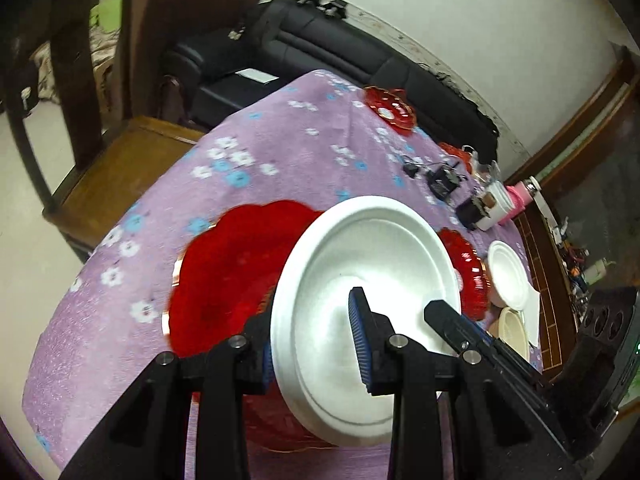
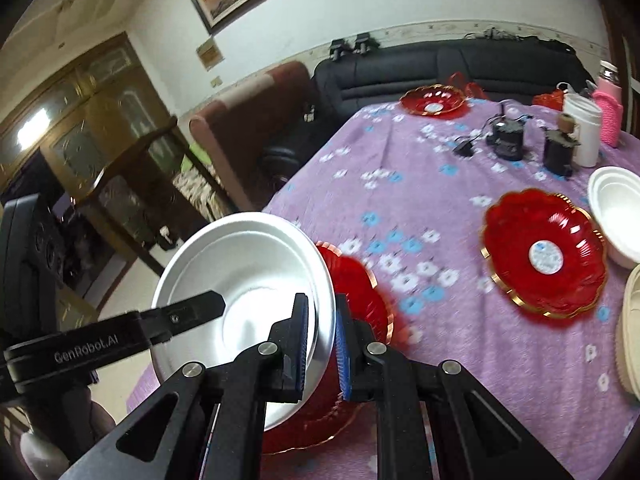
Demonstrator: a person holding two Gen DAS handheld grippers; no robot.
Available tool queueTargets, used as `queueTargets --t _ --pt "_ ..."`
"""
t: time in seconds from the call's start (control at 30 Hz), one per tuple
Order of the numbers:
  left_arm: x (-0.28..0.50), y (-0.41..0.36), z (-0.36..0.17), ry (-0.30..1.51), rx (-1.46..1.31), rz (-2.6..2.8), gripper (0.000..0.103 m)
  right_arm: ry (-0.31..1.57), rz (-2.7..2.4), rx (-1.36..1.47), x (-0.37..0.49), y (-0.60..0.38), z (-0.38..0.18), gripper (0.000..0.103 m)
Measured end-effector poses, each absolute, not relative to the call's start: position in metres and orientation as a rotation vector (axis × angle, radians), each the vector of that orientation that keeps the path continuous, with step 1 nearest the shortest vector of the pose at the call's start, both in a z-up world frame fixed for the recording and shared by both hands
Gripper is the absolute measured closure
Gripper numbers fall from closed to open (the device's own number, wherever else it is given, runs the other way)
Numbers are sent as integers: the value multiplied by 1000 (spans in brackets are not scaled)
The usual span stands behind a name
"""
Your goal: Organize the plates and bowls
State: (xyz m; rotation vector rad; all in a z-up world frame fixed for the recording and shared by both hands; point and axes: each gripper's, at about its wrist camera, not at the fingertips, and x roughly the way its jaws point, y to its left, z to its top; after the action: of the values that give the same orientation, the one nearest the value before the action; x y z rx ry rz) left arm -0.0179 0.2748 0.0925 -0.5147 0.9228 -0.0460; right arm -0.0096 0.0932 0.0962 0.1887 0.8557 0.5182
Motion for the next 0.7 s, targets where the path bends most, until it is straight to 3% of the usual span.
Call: queueTargets --t 0.37,0.7 --pt "0 299 40 1013 -525 9 74 934 486 103 6 125 58 89" --pt "7 279 40 1000 -424 19 68 986 460 98 16 120 40 88"
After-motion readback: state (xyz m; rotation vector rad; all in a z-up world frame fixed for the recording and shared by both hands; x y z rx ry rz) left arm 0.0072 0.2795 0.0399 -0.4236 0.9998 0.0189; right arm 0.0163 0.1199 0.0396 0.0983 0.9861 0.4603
